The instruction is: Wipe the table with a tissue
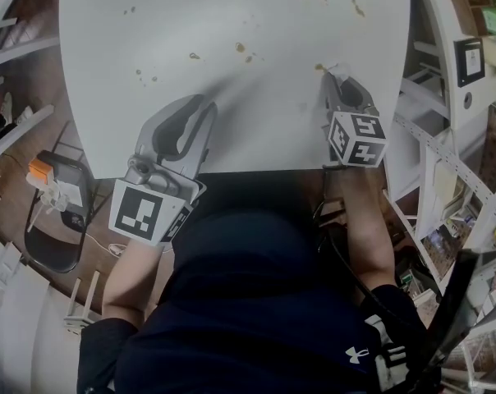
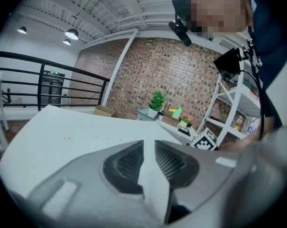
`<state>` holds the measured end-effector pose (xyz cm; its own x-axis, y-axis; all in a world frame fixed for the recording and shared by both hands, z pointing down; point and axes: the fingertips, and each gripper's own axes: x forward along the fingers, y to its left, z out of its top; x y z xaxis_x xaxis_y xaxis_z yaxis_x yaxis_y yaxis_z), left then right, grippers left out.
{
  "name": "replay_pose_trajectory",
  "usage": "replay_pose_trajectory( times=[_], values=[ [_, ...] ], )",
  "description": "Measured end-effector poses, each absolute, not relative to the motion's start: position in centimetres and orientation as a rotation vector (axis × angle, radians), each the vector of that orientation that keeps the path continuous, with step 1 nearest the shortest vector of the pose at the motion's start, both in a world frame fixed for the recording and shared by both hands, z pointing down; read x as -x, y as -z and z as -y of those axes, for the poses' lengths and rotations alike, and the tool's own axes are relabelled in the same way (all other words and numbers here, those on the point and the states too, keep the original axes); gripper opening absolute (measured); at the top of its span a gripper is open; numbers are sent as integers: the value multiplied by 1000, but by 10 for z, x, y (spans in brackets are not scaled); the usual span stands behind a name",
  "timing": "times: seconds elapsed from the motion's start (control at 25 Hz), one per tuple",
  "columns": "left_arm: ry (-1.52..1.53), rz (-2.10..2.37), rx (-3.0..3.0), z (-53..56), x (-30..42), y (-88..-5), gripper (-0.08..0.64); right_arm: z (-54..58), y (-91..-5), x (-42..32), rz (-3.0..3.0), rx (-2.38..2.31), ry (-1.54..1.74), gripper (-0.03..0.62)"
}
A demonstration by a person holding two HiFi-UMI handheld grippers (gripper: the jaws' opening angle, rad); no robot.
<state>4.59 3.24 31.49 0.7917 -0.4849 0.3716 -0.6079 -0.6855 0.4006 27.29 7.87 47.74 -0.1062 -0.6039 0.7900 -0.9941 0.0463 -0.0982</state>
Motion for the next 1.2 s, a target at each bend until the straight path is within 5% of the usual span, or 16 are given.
replay_pose_trajectory(
  times=[1.2],
  values=[
    [-303,874,-2445,-24,-25,-310,63,-52,-479,-252,1793,-1560,-886,49]
  ],
)
